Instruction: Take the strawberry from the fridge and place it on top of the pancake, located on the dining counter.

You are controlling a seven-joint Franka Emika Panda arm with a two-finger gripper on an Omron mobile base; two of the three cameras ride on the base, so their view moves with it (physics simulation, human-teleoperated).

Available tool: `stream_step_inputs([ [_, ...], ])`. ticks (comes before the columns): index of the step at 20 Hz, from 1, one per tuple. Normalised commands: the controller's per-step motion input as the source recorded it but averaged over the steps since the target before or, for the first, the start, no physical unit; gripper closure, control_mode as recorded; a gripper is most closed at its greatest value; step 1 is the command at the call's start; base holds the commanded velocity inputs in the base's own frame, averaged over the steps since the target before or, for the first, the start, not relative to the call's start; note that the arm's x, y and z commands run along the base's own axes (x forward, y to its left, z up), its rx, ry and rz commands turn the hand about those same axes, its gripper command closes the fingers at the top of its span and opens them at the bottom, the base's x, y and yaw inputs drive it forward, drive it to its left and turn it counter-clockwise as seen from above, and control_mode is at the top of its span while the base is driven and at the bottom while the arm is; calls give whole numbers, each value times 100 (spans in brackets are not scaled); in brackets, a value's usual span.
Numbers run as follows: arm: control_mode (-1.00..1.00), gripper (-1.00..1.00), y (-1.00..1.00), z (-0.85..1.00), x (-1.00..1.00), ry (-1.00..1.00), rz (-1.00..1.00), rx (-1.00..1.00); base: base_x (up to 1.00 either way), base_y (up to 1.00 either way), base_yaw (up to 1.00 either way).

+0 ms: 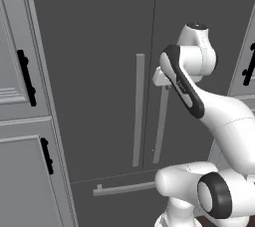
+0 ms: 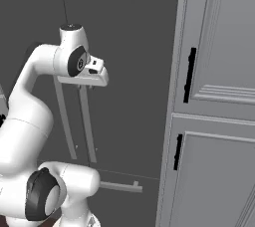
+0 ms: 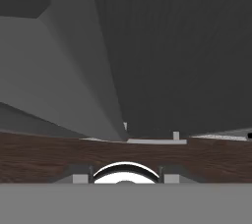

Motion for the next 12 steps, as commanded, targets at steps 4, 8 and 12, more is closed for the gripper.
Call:
stream_step_inputs([
  [4, 100, -100, 0, 0, 0, 0, 0, 0, -4, 0, 0],
  [8, 100, -100, 0, 0, 0, 0, 0, 0, -8, 22, 0],
  [12, 100, -100, 0, 0, 0, 0, 0, 0, 0, 52, -1],
])
